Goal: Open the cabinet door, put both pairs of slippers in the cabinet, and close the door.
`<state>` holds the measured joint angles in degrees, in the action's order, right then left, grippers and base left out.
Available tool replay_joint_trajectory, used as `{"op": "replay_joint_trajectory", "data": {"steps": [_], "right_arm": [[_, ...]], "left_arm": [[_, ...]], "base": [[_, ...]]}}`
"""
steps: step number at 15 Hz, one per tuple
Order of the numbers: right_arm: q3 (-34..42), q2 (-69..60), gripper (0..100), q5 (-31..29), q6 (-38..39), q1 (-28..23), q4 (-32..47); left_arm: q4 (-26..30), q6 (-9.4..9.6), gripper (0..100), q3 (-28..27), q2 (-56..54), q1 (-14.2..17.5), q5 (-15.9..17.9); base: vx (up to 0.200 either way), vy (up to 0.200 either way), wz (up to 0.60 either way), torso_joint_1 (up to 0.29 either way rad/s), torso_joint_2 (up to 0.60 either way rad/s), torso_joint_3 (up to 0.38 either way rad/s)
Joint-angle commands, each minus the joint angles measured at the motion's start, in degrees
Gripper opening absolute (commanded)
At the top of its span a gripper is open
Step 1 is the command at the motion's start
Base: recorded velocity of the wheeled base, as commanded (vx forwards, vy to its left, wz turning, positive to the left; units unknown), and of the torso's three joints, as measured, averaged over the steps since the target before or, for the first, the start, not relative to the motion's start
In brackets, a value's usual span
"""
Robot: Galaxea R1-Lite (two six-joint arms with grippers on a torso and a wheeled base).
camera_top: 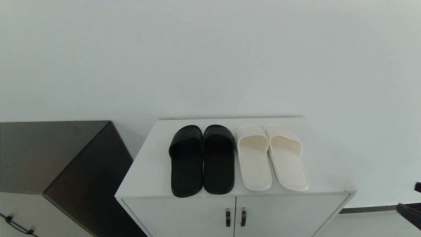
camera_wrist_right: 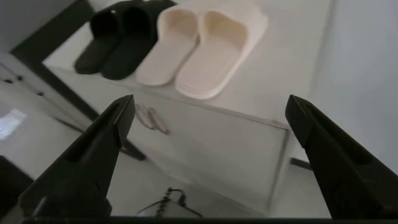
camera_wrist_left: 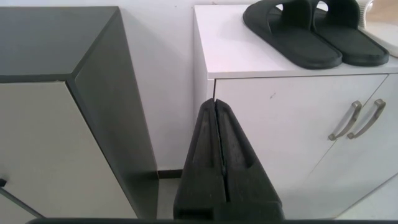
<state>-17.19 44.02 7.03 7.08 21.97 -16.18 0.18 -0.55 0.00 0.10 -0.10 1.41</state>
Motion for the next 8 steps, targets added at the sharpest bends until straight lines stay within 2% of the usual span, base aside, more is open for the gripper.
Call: {"op": "replay_joint_trajectory", "data": {"steps": [1, 2, 4, 8], "right_arm": [[-7.16, 19.17, 100, -11.34, 9.7, 19.52, -7.64], [-9.09, 24.71, 100, -17.23, 11.29, 22.59, -9.93], [-11.64, 33.15, 100, -24.0, 11.9, 25.49, -16.34], [-21.13, 46.86, 100, -30.24, 11.9, 25.67, -18.89]], "left_arm": [[-0.01, 0.02, 0, 0.0, -0.01, 0.01, -0.01], [-0.01, -0.07, 0, 0.0, -0.01, 0.01, -0.01], [-0.01, -0.24, 0, 0.0, -0.01, 0.01, -0.1], [-0.01, 0.02, 0, 0.0, -0.01, 0.01, -0.01]], "base": [[0.0, 0.0, 0.0, 0.0, 0.0, 0.0], [0.0, 0.0, 0.0, 0.0, 0.0, 0.0], [0.0, 0.0, 0.0, 0.0, 0.0, 0.0], [0.0, 0.0, 0.0, 0.0, 0.0, 0.0]]}}
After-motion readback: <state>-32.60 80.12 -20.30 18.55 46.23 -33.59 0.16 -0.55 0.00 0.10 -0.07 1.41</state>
